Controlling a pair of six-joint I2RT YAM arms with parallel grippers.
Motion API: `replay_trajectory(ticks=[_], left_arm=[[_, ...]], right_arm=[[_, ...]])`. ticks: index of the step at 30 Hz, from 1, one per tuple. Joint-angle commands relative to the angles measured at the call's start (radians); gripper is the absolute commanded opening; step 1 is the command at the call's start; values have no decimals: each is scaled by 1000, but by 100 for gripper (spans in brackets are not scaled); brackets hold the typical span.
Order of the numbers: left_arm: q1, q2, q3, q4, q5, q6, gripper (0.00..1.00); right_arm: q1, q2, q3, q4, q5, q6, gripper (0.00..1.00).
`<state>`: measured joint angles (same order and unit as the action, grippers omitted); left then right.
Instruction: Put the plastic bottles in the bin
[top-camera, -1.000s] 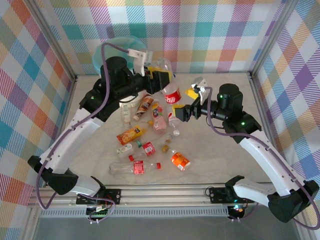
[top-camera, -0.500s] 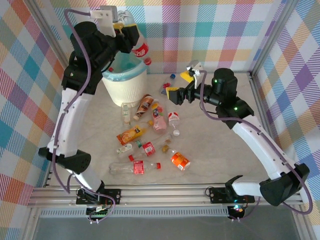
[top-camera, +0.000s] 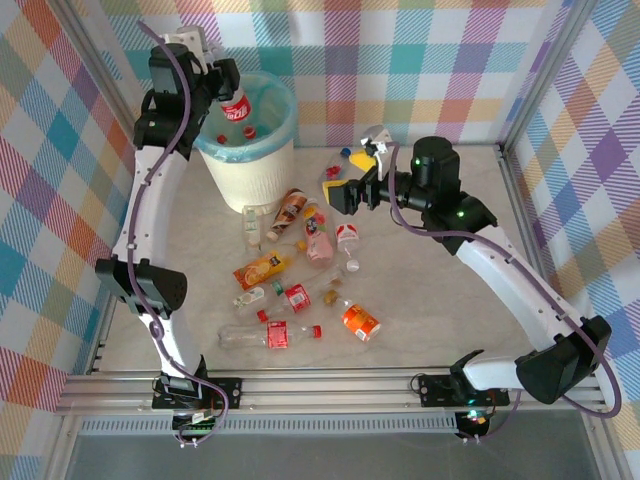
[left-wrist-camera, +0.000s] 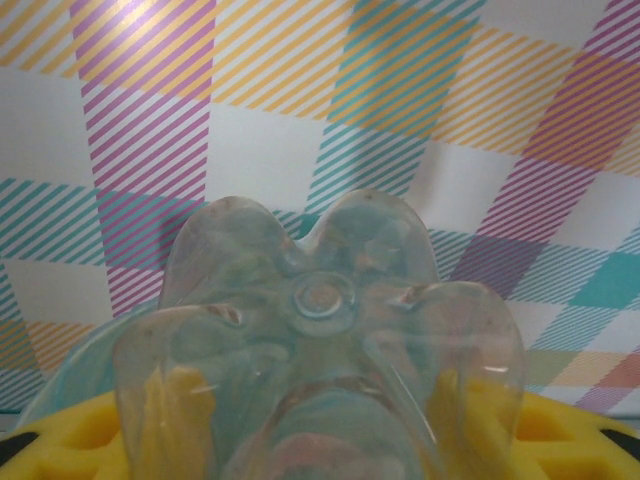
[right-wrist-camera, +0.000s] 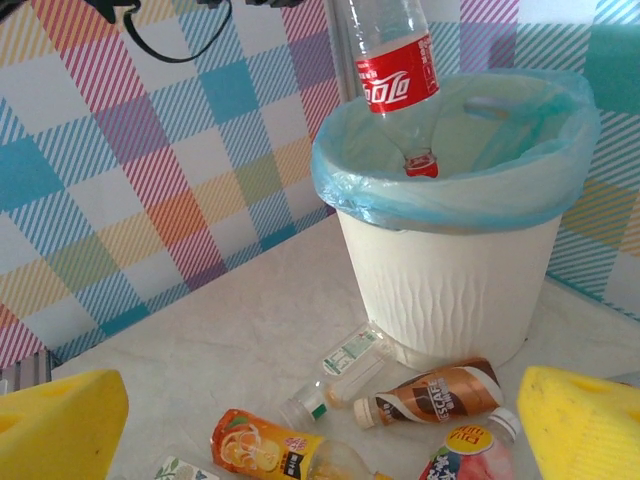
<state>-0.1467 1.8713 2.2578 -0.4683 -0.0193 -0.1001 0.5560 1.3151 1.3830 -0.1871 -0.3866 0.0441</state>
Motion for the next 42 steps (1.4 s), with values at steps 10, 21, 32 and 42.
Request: replay_trajectory(ticks=[10,21,32,42], left_arm=[[19,158,-63,-9,103,-31,51],[21,157,72,-82,100,-69,79],[-29,-42,114,-210,240,-46,75],[-202,-446,-384,-142,348,101,75]], right_arm=[[21,13,-2,-35,-30,-7,97],[24,18,22,-56,-31,-26,97],[27,1,73,-143,-3,-14,97],[26,85,95,-417,248,65,99]])
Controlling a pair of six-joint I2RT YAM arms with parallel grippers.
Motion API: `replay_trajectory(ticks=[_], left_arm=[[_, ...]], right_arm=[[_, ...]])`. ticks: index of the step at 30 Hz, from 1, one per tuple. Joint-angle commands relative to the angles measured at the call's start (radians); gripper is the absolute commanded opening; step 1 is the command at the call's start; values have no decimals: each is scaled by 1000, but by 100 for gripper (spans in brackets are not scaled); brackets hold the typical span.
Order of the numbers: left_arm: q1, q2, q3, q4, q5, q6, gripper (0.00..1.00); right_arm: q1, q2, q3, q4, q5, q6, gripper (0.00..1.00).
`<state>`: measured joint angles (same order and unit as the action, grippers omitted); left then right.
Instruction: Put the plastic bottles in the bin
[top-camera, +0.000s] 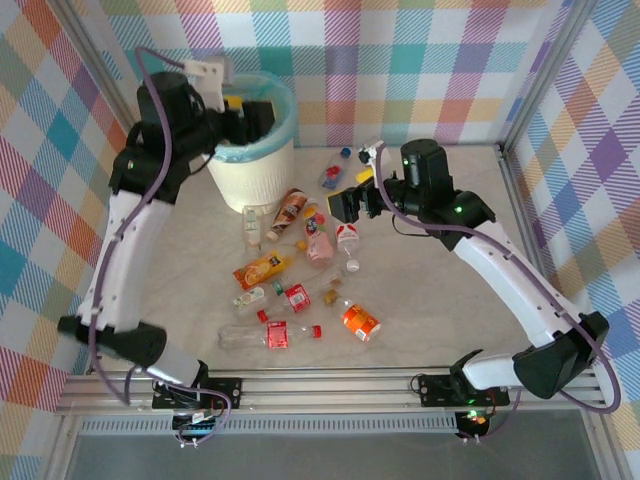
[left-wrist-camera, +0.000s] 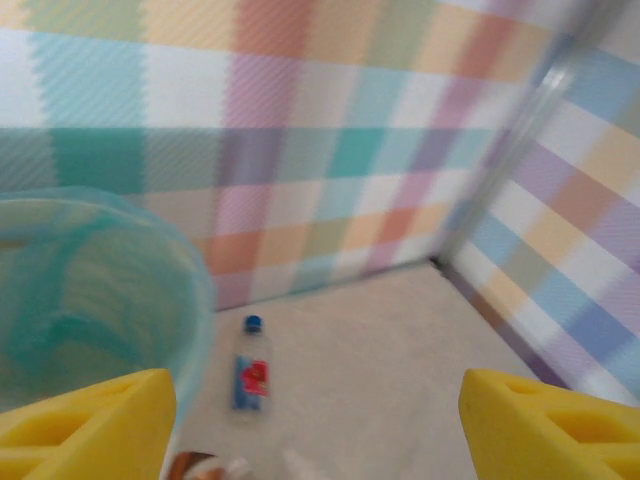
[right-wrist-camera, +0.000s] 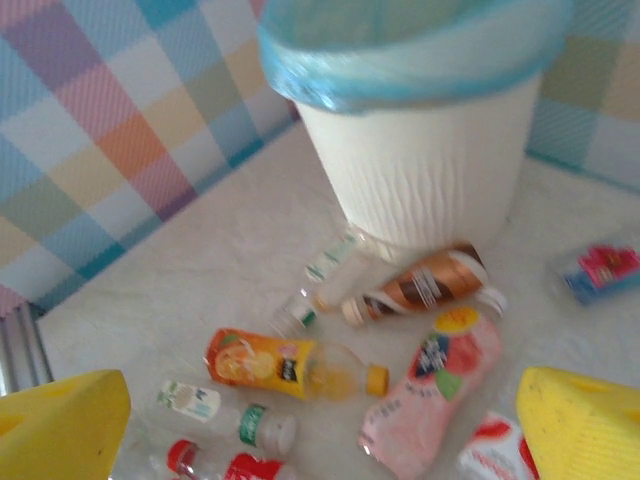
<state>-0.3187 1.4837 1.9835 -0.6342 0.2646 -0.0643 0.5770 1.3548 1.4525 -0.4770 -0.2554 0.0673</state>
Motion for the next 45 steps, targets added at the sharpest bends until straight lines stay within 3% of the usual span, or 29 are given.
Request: replay_trajectory(ticks=[1,4,8,15,27,35,45], left_arm=[[-49,-94,-165,28,85,82,75],[-103,-196,-321,47,100,103,75],[-156,-289,-489,87,25,62,74],[-191,-348,-626,73,-10,-6,73],[-197,-406,-688,39,-198,-9,73],[-197,-409,-704,43,-196,-16,73],[-197,-405,-676,31,-205,-6,73]], right_arm=[[4,70,30,-154,150,49,99],[3,140,30,-187,206,58,99],[3,236,35,-173,219,60,98],[-9,394,27,-88,255,101,94],[-27,618,48,-113,225,160,89],[-32,660,21,-101,234,178,83],[-45,614,20,-123,276,164,64]])
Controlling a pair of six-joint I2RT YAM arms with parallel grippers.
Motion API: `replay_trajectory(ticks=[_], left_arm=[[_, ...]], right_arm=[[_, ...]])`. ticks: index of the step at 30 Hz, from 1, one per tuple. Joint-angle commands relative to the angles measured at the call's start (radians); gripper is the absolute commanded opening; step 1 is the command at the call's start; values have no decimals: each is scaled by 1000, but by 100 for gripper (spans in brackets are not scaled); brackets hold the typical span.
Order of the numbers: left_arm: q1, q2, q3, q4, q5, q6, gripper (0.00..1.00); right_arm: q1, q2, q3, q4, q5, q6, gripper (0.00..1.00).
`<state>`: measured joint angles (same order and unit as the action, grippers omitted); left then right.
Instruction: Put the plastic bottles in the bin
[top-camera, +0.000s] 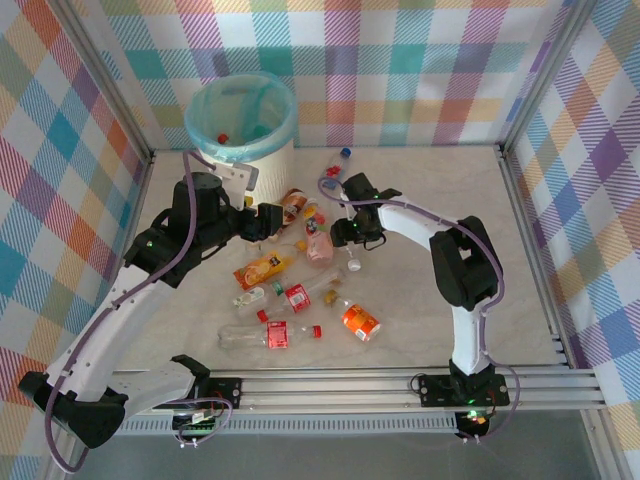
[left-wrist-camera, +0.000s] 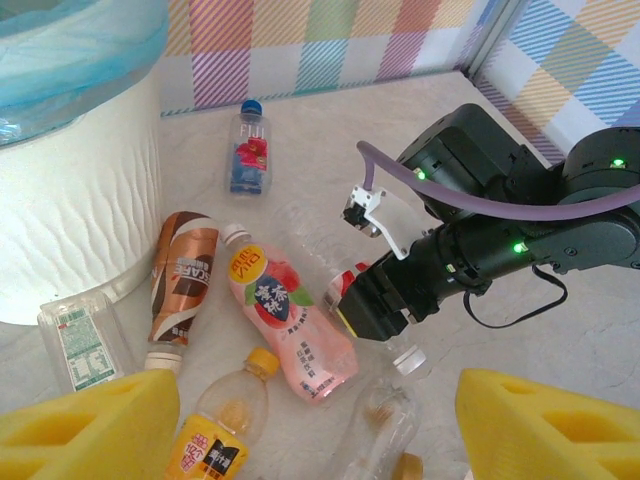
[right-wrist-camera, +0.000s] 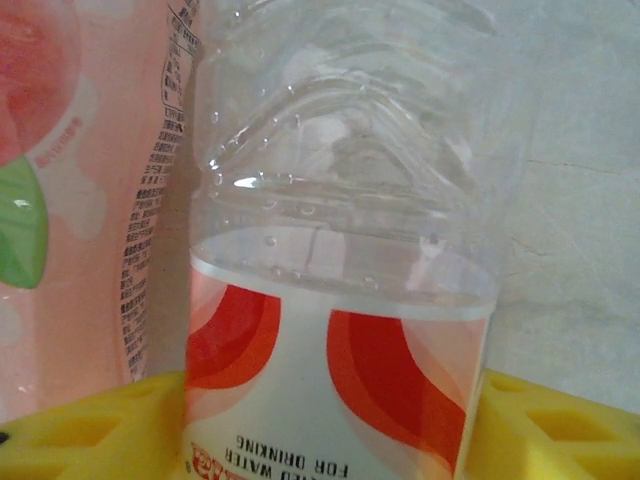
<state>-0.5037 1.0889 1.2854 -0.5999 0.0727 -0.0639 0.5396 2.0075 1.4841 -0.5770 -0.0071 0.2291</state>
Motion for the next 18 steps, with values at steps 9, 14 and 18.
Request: replay_trajectory(ticks=[9,14,18], left_arm=[[-12,48,49,23,-82,-128,77],[-10,113,120,86,-43,-204,81],[-10,197,182,166,72,-264,83]], right_arm=[[-7,-334,-150,56,63,-23,61],[-8,-508,-196,72,-15,-88,63],[-4,-631,-229,110,-102,-103,63]])
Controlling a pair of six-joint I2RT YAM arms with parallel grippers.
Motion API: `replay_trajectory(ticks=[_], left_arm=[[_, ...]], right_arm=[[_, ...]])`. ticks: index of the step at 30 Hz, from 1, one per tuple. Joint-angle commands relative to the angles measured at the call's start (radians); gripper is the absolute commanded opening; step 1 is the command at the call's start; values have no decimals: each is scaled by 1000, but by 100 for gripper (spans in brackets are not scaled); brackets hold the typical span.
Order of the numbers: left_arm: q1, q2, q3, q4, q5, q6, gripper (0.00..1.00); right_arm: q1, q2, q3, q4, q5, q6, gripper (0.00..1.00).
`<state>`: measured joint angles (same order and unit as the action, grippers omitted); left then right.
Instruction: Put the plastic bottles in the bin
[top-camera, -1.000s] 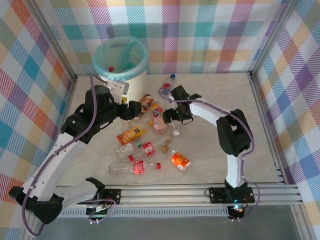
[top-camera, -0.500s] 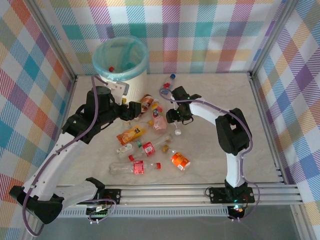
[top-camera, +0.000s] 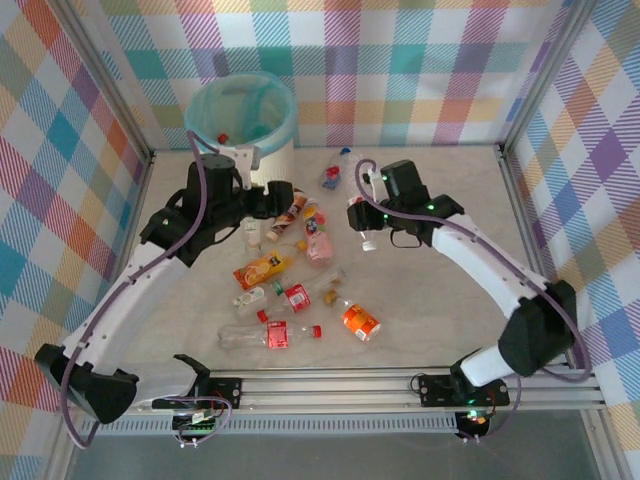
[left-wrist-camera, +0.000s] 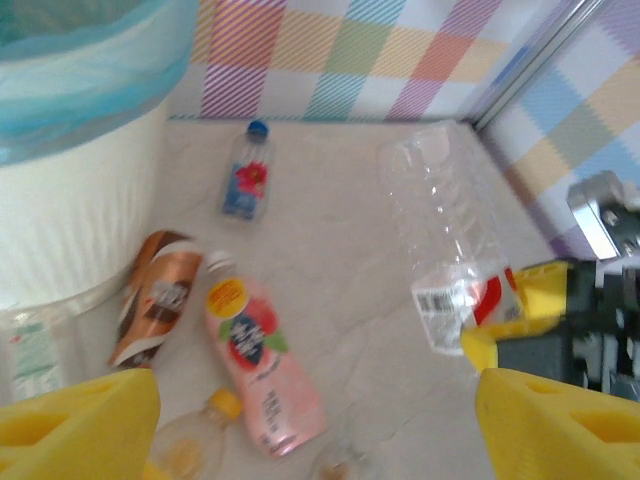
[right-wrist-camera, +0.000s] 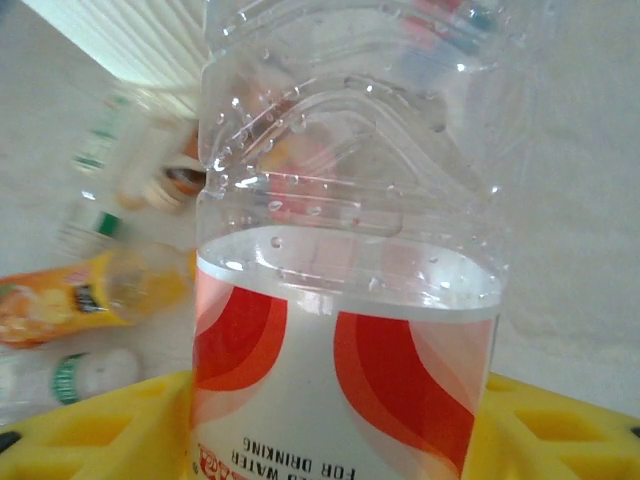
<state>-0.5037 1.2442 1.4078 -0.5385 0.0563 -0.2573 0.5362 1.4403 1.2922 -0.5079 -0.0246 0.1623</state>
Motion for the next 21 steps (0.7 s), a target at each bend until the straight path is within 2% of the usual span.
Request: replay_trajectory(ticks=[1,8,14,21], left_arm=[[-10,66,69,125,119,-79,83],[-12,195,109,295,365,-179,86],[-12,242,146,302,413,-181,87],[-12,286,186,219,433,-186,84]], right_arm=[[-1,-95,-57,71,-102,-29,62],[5,-219,-160,223,-248,18,62],[22,-236,-205,308,-365,32,64],[33,-233,-231,375,-449,41,64]])
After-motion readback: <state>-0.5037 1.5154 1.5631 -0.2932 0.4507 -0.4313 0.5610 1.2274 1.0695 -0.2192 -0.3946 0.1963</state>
